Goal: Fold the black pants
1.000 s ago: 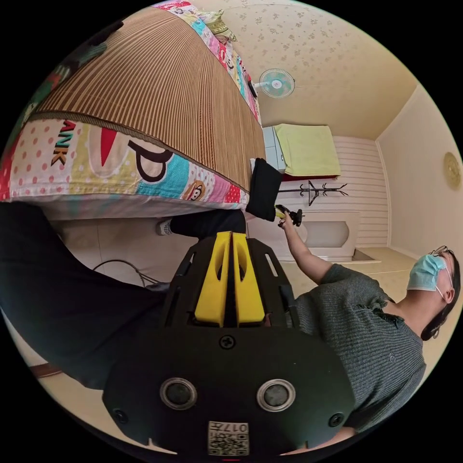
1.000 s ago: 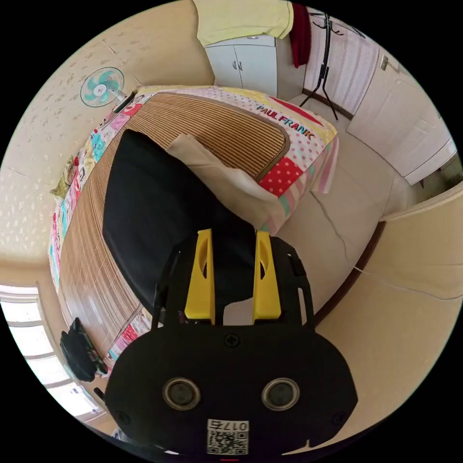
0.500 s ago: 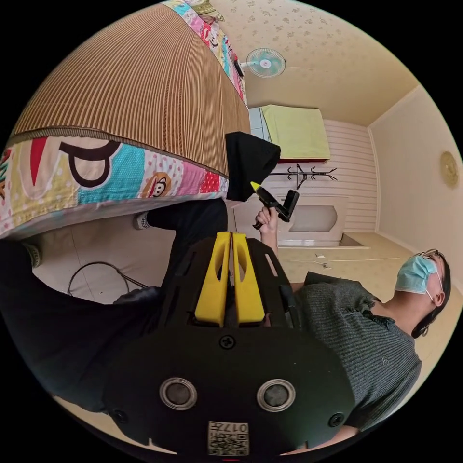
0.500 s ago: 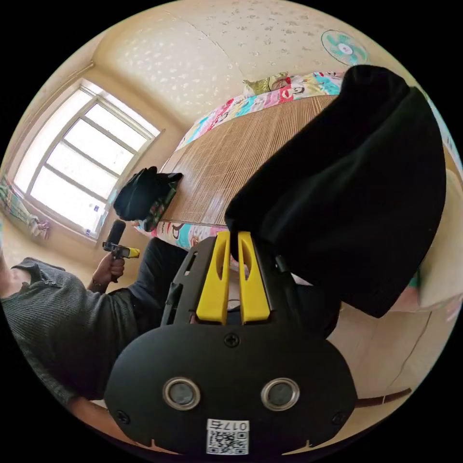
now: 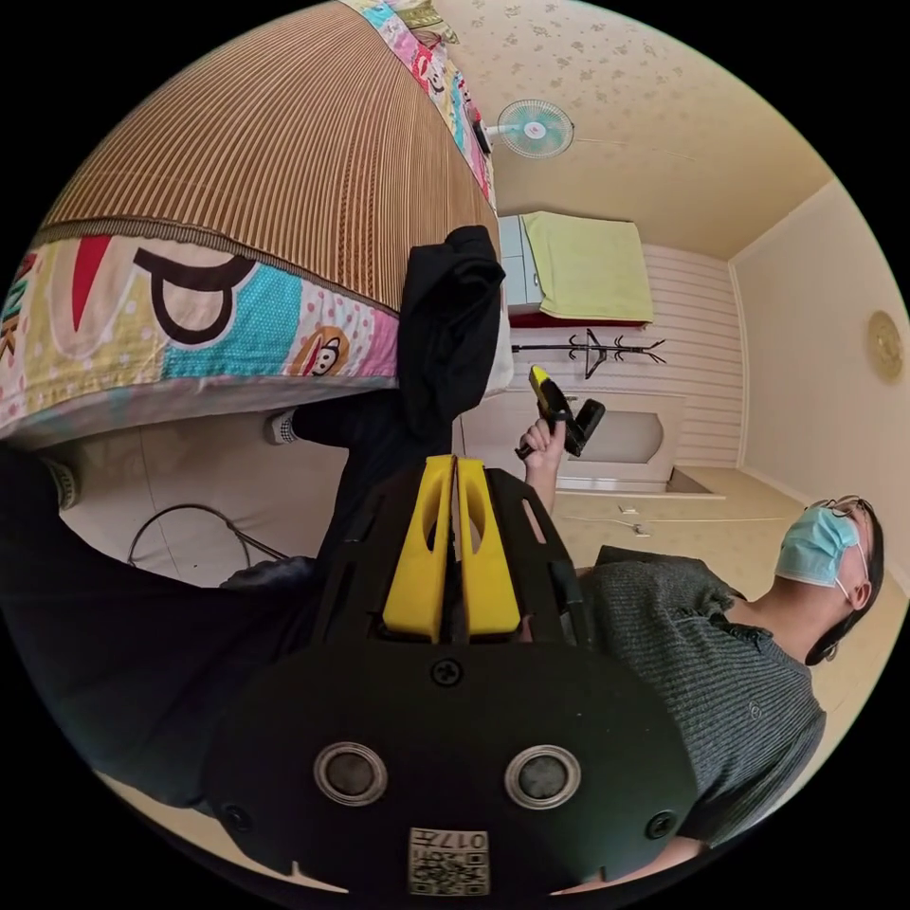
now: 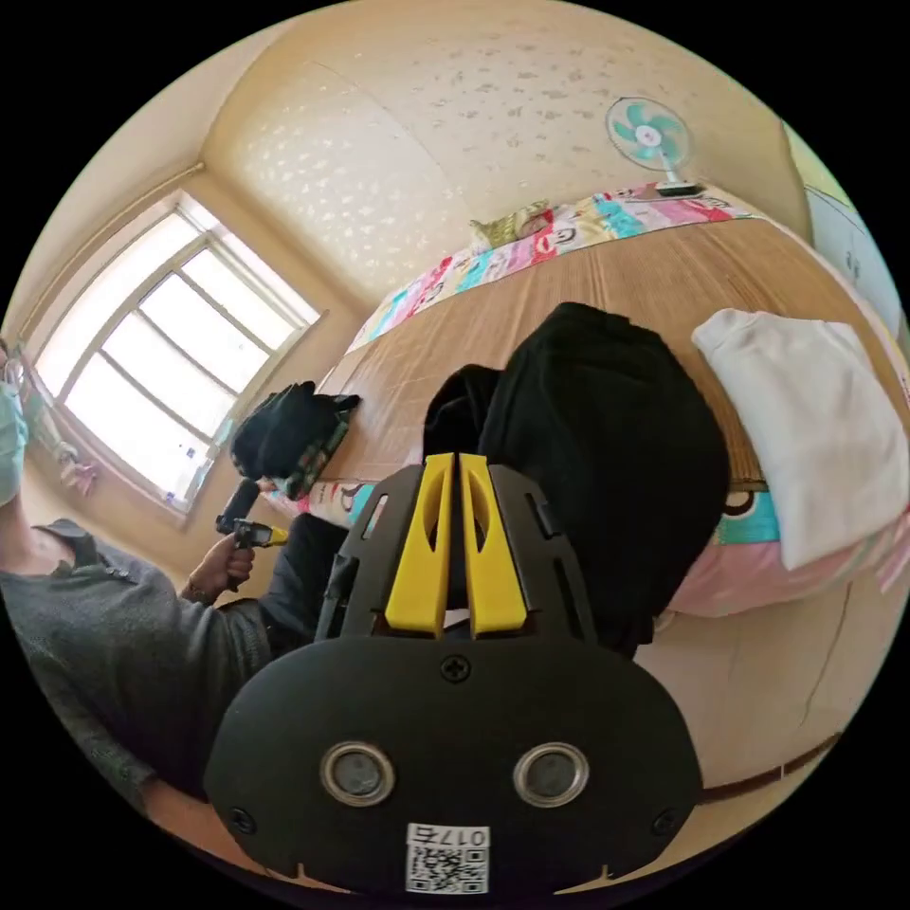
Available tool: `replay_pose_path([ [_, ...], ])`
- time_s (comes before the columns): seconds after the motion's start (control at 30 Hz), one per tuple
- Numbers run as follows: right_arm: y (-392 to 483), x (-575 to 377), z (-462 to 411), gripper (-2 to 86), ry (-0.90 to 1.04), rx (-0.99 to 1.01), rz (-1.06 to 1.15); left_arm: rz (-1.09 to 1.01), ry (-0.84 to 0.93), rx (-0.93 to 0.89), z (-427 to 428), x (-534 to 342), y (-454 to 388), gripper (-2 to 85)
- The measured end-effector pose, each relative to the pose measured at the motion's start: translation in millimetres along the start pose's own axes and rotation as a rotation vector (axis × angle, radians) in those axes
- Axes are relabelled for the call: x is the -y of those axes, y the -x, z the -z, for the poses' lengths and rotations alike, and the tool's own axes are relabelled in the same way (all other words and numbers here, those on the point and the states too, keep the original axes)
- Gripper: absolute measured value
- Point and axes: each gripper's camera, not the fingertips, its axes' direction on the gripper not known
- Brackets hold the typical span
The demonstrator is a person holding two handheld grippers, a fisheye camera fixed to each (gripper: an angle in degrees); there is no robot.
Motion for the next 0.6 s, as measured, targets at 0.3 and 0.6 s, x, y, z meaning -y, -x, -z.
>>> replay_pose_path([
  [0.3,-229.0,-10.1,11.3,11.5,-0.026,-0.011,-0.452,-0.063,-0.010,0.004,4.4,-10.8,-15.0,-1.0],
  [0.6,3.9,51.2,30.6,3.5,-0.277,0.159,0.210,-0.177,-0.093,0.077,34.3,-0.9,-46.6,6.7],
])
